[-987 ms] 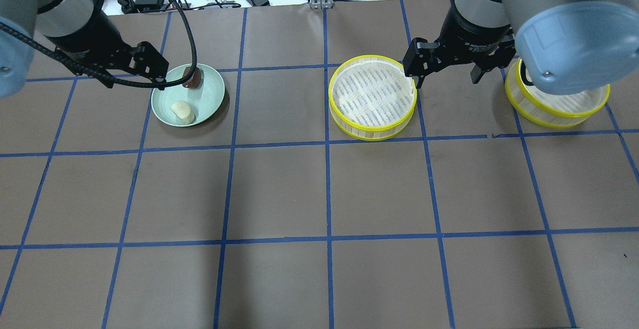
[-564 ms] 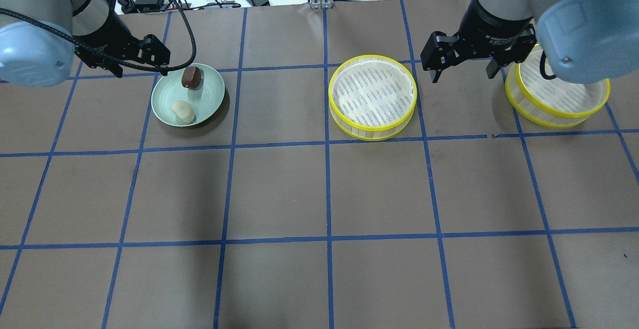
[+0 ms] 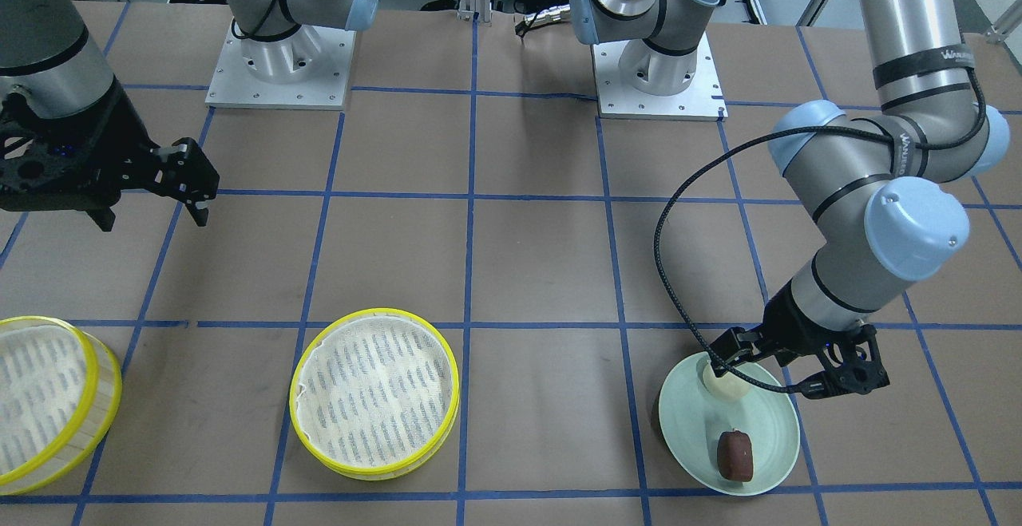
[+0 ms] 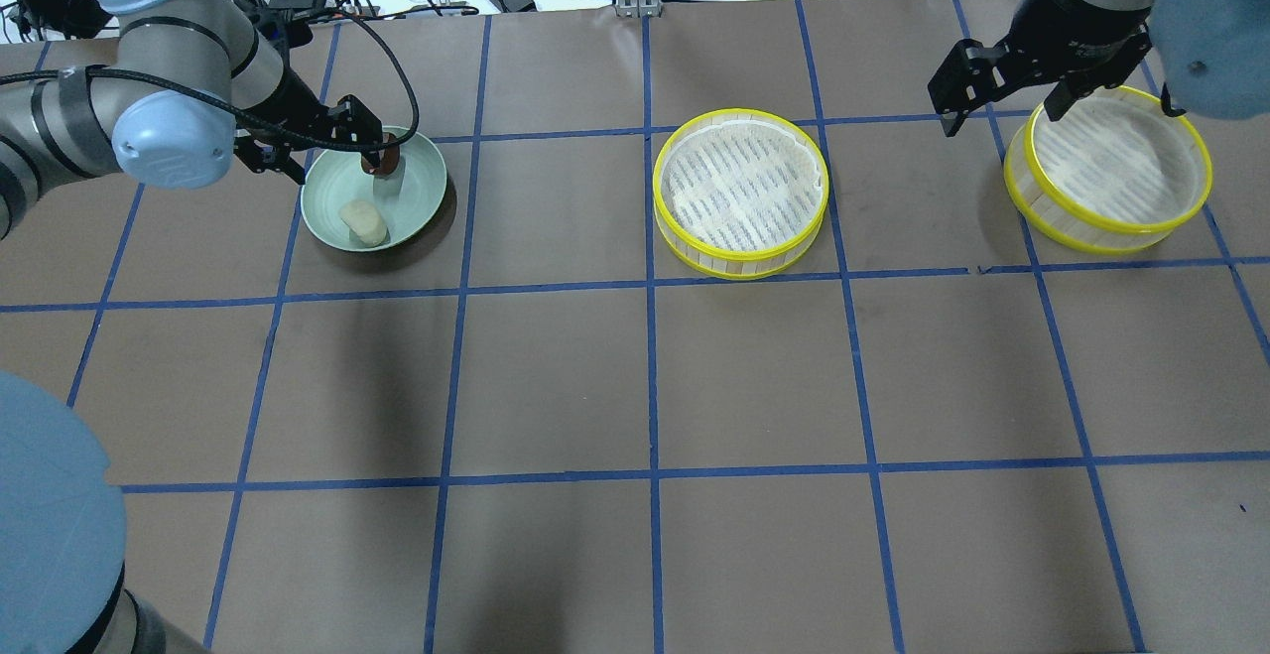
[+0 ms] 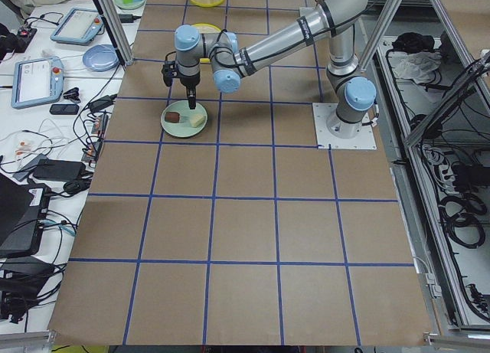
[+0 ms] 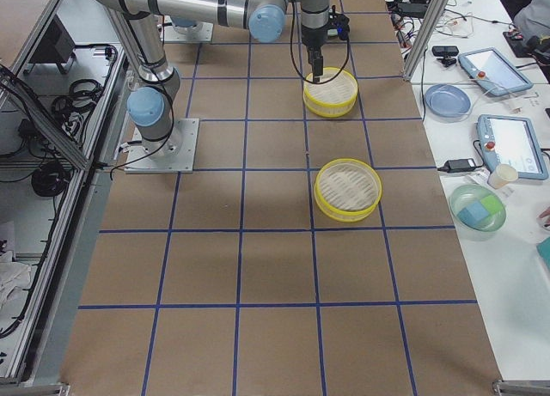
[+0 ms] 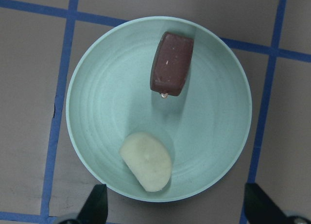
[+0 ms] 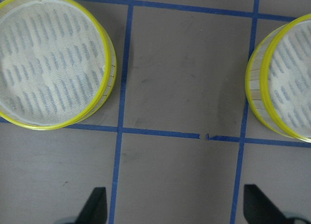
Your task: Stack buns with steamer
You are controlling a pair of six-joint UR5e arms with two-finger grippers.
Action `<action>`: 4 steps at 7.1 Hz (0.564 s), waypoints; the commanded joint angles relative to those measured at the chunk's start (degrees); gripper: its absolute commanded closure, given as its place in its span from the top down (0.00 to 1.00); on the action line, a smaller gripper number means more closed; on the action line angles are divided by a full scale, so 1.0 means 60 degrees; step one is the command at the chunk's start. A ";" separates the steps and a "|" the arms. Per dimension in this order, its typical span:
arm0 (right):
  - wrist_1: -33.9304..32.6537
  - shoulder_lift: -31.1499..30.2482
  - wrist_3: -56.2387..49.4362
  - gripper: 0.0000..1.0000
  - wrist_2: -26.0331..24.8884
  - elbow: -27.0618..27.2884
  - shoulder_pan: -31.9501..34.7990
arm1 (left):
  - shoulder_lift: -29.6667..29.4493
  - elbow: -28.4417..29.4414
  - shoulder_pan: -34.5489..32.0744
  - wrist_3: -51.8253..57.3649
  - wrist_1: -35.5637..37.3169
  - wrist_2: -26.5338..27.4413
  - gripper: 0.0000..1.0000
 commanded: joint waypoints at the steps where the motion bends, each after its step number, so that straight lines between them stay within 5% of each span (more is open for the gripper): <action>1: -0.0174 0.0302 -0.0819 1.00 0.0014 -0.0242 -0.0888 | -0.0723 0.0001 0.0020 -0.0209 0.0069 0.0073 0.95; 3: -0.0523 0.0800 -0.1947 1.00 0.0043 -0.0419 -0.1666 | -0.1062 0.0001 0.0020 -0.0254 0.0069 0.0088 0.90; 4: -0.1019 0.1049 -0.2503 1.00 0.0043 -0.0463 -0.1887 | -0.1092 0.0030 0.0020 -0.0211 0.0069 0.0102 0.68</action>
